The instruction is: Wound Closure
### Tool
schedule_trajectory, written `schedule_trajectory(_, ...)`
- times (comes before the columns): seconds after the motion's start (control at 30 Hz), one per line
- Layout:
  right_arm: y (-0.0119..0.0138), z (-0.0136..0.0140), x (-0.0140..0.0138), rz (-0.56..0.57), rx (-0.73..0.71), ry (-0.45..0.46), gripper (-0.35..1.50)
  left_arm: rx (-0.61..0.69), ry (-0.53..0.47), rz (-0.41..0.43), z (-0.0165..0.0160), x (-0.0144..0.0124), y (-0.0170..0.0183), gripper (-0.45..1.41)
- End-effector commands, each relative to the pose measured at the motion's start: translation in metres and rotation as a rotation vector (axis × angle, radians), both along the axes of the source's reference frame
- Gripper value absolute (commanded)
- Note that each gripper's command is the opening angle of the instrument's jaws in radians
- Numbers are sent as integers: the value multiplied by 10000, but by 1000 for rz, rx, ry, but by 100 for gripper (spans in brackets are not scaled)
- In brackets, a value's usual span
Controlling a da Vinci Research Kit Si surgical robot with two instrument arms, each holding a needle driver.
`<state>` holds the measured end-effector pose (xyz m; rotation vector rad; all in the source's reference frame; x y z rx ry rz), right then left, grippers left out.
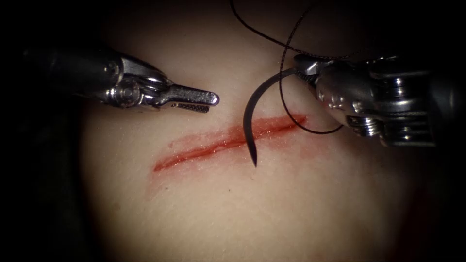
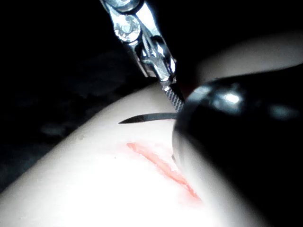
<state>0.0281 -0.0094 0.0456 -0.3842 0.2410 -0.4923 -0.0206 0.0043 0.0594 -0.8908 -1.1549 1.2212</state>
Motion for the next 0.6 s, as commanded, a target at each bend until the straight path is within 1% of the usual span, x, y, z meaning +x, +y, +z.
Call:
schedule_trajectory(0.03,-2,1,16,-22,-10,-15,-35,-4,7,-2,6,-8,-1,106)
schedule_trajectory(0.13,-3,-1,21,-66,-27,-40,-35,-2,16,-6,3,-15,-8,105)
schedule_trajectory(0.17,-3,-1,22,-67,-37,-42,-35,-6,14,-1,2,-18,-10,100)
schedule_trajectory(0.2,-4,-2,25,-69,-61,-46,-35,28,9,11,1,-23,-15,86)
schedule_trajectory(0.23,-5,-3,26,-57,-77,-41,-35,40,8,13,1,-25,-17,81)
schedule_trajectory(0.43,-9,-9,31,-50,-94,-81,-35,41,41,31,5,-27,-22,74)
schedule_trajectory(0.53,-10,-11,33,-42,-97,-98,-35,40,57,39,7,-26,-21,61)
schedule_trajectory(0.6,-11,-13,35,-43,-96,-101,-35,49,59,38,9,-26,-23,46)
